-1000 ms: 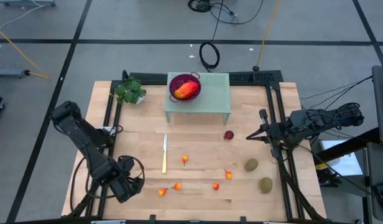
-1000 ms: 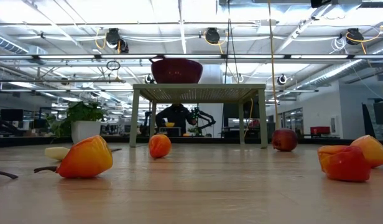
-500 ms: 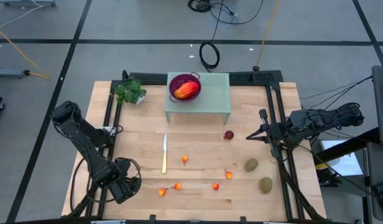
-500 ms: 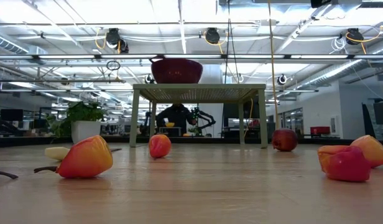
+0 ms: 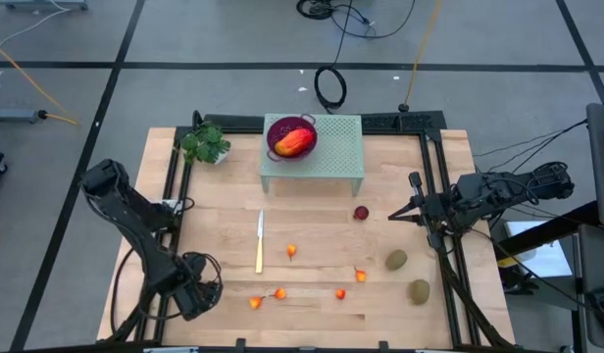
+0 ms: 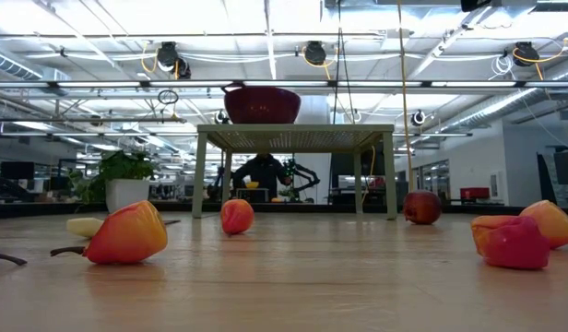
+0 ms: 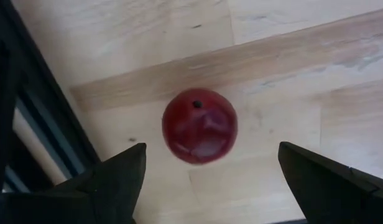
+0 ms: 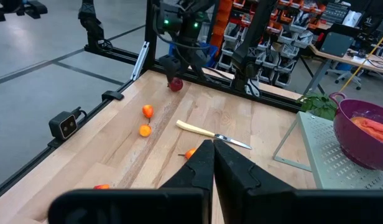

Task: Pick & Place Fruit
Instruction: Put the pomegranate into the strainer bowl on the shelf

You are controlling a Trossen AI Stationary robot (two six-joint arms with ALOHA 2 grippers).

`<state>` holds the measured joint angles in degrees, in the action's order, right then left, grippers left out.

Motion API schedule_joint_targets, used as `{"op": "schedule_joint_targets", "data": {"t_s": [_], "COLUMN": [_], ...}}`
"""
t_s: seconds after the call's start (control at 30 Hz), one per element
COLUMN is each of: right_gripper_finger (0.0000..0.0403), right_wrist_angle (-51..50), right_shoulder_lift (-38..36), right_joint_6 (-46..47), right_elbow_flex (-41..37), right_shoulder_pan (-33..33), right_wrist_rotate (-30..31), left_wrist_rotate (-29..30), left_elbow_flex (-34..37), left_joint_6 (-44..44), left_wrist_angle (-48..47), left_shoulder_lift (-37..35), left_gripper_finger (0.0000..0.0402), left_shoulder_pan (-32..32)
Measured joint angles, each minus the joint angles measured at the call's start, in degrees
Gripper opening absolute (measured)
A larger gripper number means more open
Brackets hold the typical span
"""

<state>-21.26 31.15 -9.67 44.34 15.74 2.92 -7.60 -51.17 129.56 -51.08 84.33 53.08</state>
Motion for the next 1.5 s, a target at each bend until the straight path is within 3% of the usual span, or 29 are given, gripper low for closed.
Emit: {"op": "schedule_joint_targets", "data": {"t_s": [0.43, 0.77, 1.17, 1.5], "right_gripper_finger": [0.0004, 0.0004, 0.0004, 0.0004], "right_wrist_angle": [0.0, 0.0, 0.0, 0.0], "right_shoulder_lift": [0.0, 0.0, 0.0, 0.0], "right_joint_6": [0.7, 3.1, 3.0, 3.0], "right_elbow_flex": [0.0, 0.0, 0.0, 0.0], "right_shoulder_pan": [0.0, 0.0, 0.0, 0.0], "right_wrist_rotate": [0.0, 0.0, 0.0, 0.0], "left_wrist_rotate": [-0.5, -0.5, -0.5, 0.7], "left_elbow_flex": [6.4, 6.5, 6.5, 6.4], "left_joint_6": [1.5, 1.3, 1.5, 4.1], "left_wrist_angle": [9.3, 8.9, 7.7, 7.4], "left_shoulder_lift": [0.0, 0.0, 0.0, -0.1], "left_gripper_finger": [0.036, 0.0356, 0.0244, 0.019], "left_shoulder_pan": [0.0, 0.0, 0.0, 0.0]}}
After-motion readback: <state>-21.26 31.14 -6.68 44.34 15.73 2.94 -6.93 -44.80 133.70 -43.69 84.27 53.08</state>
